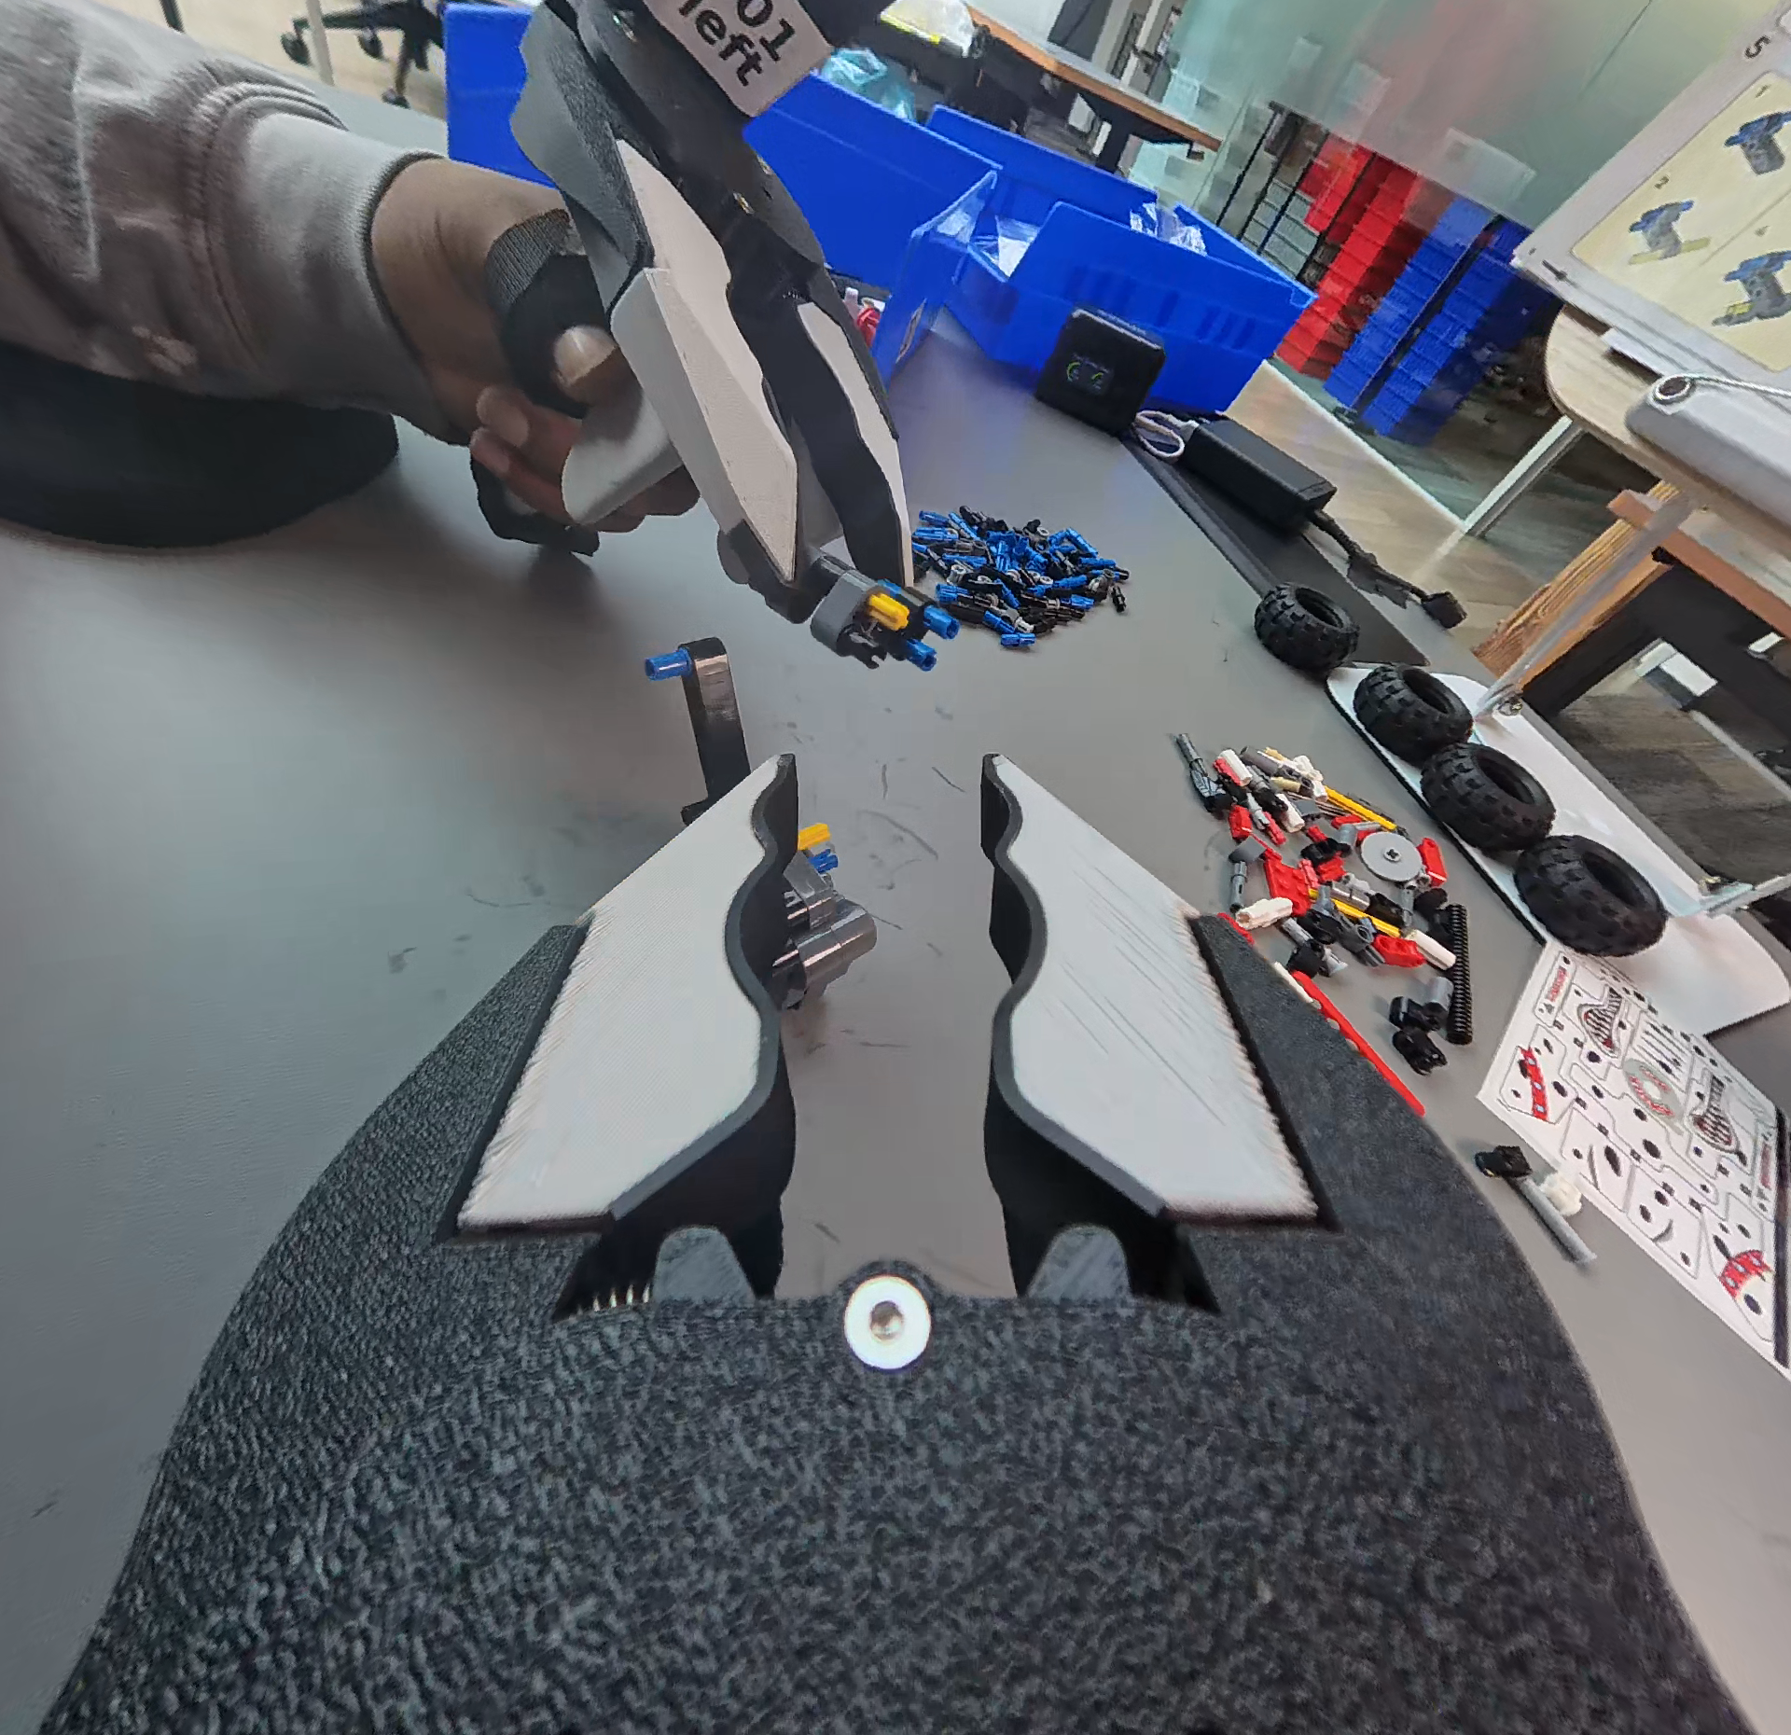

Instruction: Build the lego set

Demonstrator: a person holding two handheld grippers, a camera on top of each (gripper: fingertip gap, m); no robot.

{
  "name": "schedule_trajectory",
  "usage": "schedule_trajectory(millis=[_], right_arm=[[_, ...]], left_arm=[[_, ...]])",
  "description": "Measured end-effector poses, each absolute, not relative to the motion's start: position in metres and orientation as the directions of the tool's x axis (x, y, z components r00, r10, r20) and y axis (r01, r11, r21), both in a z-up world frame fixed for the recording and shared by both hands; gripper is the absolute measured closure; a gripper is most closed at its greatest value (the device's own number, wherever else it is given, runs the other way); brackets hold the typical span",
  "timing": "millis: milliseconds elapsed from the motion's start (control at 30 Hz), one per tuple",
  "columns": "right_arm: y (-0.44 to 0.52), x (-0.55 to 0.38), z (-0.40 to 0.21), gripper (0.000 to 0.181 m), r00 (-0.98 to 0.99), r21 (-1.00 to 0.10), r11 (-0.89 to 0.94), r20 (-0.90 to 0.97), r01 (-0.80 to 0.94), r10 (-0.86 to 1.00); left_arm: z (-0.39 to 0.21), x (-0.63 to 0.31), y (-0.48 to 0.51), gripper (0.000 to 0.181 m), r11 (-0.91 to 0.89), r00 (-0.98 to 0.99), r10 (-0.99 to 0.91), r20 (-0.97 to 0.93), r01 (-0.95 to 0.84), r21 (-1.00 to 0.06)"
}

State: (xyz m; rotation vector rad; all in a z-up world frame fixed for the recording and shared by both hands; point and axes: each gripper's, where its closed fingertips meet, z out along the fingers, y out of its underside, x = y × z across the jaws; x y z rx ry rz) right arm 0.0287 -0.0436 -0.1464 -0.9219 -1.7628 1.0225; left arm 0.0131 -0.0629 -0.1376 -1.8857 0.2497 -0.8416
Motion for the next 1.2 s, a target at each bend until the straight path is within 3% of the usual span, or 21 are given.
schedule_trajectory(millis=[267, 600, 900, 1200], right_arm=[[-0.063, 0.034, -0.155, 0.141, -0.415, -0.852, 0.503, 0.407, 0.149, 0.813], [-0.073, 0.040, -0.159, 0.165, -0.466, -0.829, 0.544, 0.434, 0.128, 0.771], [-0.068, 0.039, -0.150, 0.143, -0.422, -0.806, 0.582, 0.492, 0.111, 0.762], [-0.067, 0.037, -0.152, 0.140, -0.423, -0.820, 0.559, 0.466, 0.124, 0.777]], left_arm=[[-0.160, 0.038, -0.072, 0.147, -0.532, 0.726, -0.571, 0.382, 0.027, -0.847], [-0.154, 0.038, -0.075, 0.148, -0.525, 0.714, -0.586, 0.383, 0.026, -0.851], [-0.151, 0.034, -0.074, 0.148, -0.518, 0.723, -0.581, 0.374, 0.026, -0.855], [-0.151, 0.035, -0.076, 0.148, -0.523, 0.721, -0.585, 0.371, 0.014, -0.852]])
